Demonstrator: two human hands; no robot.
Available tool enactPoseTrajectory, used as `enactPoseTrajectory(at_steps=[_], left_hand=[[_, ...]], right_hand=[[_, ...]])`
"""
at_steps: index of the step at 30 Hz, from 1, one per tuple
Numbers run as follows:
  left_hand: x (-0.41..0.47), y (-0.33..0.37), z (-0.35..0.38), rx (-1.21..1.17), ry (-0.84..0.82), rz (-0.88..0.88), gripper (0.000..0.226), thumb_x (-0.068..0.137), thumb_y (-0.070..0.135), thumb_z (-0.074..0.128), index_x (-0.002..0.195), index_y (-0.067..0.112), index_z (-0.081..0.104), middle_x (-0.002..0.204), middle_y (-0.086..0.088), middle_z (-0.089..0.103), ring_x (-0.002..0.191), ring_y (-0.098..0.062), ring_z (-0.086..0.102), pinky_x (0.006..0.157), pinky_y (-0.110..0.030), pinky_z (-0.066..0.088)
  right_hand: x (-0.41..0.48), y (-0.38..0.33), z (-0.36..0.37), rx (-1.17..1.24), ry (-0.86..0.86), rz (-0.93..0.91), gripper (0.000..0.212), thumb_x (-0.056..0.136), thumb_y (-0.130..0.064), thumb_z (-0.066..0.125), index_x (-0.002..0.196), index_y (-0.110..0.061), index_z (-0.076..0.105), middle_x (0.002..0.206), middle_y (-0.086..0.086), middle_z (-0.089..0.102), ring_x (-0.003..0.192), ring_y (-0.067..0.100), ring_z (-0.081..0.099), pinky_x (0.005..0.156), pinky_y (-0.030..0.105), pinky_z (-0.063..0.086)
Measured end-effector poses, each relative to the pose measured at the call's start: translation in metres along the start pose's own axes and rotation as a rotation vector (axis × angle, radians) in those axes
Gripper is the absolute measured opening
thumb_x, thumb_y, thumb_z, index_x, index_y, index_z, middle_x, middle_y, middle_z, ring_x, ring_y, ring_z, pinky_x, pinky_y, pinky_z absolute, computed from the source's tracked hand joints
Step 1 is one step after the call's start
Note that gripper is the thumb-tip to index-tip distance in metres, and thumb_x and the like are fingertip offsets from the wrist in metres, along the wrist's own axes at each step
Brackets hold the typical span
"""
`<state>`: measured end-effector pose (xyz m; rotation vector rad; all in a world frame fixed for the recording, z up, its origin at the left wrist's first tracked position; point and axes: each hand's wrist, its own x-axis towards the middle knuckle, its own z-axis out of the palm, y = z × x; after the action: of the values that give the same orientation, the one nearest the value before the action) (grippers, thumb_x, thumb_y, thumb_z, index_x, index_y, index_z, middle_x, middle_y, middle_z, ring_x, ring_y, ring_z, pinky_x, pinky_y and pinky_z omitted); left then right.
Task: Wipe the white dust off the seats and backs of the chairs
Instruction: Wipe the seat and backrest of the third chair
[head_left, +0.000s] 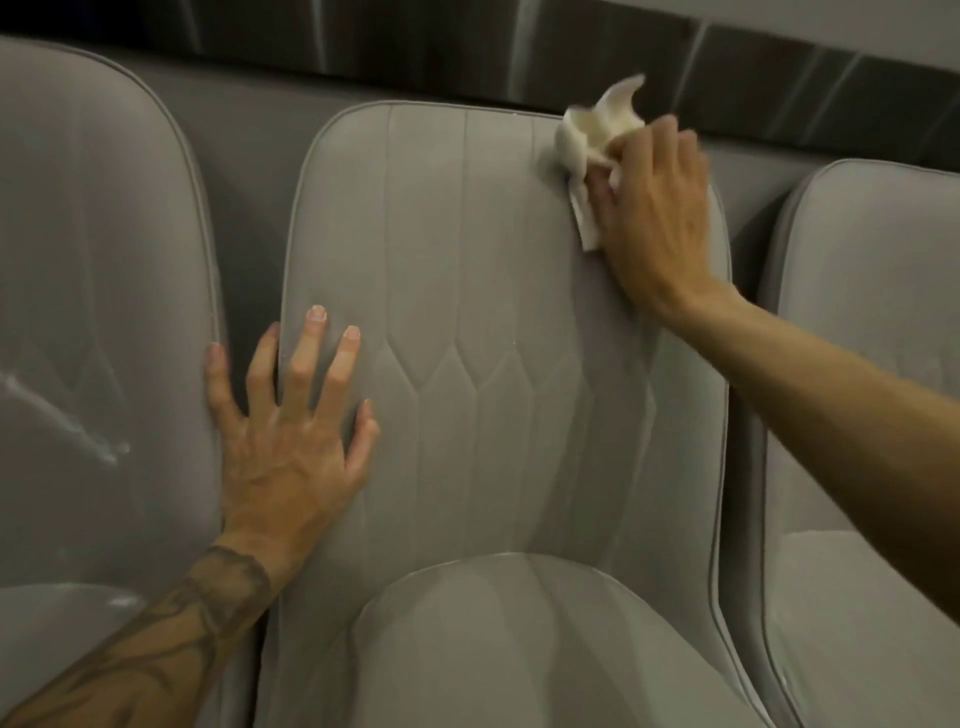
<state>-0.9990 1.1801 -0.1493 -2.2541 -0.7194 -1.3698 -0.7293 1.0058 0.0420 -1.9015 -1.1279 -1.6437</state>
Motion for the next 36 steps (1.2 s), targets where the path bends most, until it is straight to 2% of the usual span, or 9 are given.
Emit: enactPoseTrajectory(at_steps=[2,4,9,16,19,24,28,31,36], left_hand=[[0.0,0.0,0.0,-0.002,0.009,0.0,0.063,0.102,0.04,0.045,0.161,0.02,0.034,0.168,-0.01,0.028,0.143,-0.044,0.039,0.121,-0.071,0.012],[0.0,0.001,0.0,-0.007,0.012,0.0,0.063,0.102,0.04,0.045,0.161,0.02,0.035,0.168,-0.009,0.029,0.143,-0.044,0.04,0.121,-0.071,0.012],[0.0,0.001,0.0,0.001,-0.003,-0.004,0.064,0.102,0.042,0.044,0.161,0.021,0.034,0.169,-0.009,0.028,0.144,-0.043,0.039,0.122,-0.07,0.012],[-0.001,0.0,0.001,0.001,0.004,0.0,0.064,0.102,0.041,0.044,0.162,0.02,0.033,0.169,-0.009,0.027,0.143,-0.044,0.039,0.121,-0.071,0.013],[0.0,0.0,0.001,0.001,0.012,-0.002,0.064,0.102,0.041,0.044,0.161,0.021,0.034,0.169,-0.009,0.028,0.144,-0.043,0.039,0.121,-0.071,0.013],[0.0,0.0,0.002,0.009,0.005,0.001,0.064,0.102,0.042,0.043,0.162,0.021,0.033,0.169,-0.009,0.027,0.144,-0.043,0.039,0.122,-0.07,0.012],[0.0,-0.001,0.001,0.007,0.0,-0.002,0.064,0.103,0.043,0.042,0.162,0.021,0.033,0.169,-0.009,0.027,0.145,-0.043,0.039,0.122,-0.07,0.012],[0.0,0.0,0.001,0.003,0.001,-0.005,0.063,0.103,0.042,0.043,0.161,0.021,0.033,0.169,-0.009,0.027,0.145,-0.043,0.039,0.122,-0.07,0.012],[0.0,0.001,-0.001,-0.001,0.002,-0.003,0.063,0.102,0.041,0.044,0.161,0.021,0.034,0.168,-0.009,0.029,0.144,-0.043,0.04,0.121,-0.07,0.013]], right_hand=[[-0.003,-0.008,0.005,0.037,0.012,0.117,0.03,0.103,-0.037,0.044,0.107,-0.009,0.054,0.109,0.016,0.055,0.094,0.032,0.05,0.08,0.04,0.04],[-0.044,-0.021,0.001,0.107,-0.03,0.075,0.028,0.103,-0.032,0.048,0.104,-0.005,0.058,0.104,0.019,0.057,0.089,0.035,0.051,0.078,0.043,0.039],[-0.129,-0.025,-0.017,0.107,-0.276,-0.464,0.027,0.103,-0.031,0.054,0.094,-0.007,0.063,0.09,0.015,0.057,0.076,0.034,0.052,0.067,0.043,0.039],[-0.062,-0.022,0.007,0.061,-0.044,0.05,0.027,0.104,-0.034,0.049,0.105,-0.008,0.055,0.102,0.018,0.054,0.086,0.035,0.05,0.074,0.046,0.042],[-0.124,-0.038,0.004,0.122,-0.077,-0.075,0.021,0.102,-0.029,0.054,0.099,-0.009,0.058,0.092,0.018,0.055,0.08,0.035,0.051,0.07,0.045,0.04],[-0.175,-0.036,-0.007,0.046,-0.309,-0.56,0.027,0.105,-0.03,0.048,0.095,-0.012,0.066,0.09,0.01,0.058,0.075,0.031,0.053,0.068,0.04,0.038],[-0.117,-0.031,-0.002,0.049,-0.169,-0.199,0.021,0.1,-0.032,0.05,0.1,-0.011,0.053,0.094,0.015,0.053,0.082,0.032,0.046,0.071,0.042,0.032],[-0.129,-0.042,0.003,0.046,-0.129,0.004,0.022,0.1,-0.032,0.053,0.098,-0.011,0.056,0.095,0.014,0.052,0.084,0.032,0.044,0.072,0.043,0.035],[-0.209,-0.06,-0.002,0.104,-0.264,-0.294,0.026,0.099,-0.034,0.059,0.088,-0.01,0.063,0.085,0.012,0.057,0.073,0.032,0.053,0.066,0.042,0.04]])
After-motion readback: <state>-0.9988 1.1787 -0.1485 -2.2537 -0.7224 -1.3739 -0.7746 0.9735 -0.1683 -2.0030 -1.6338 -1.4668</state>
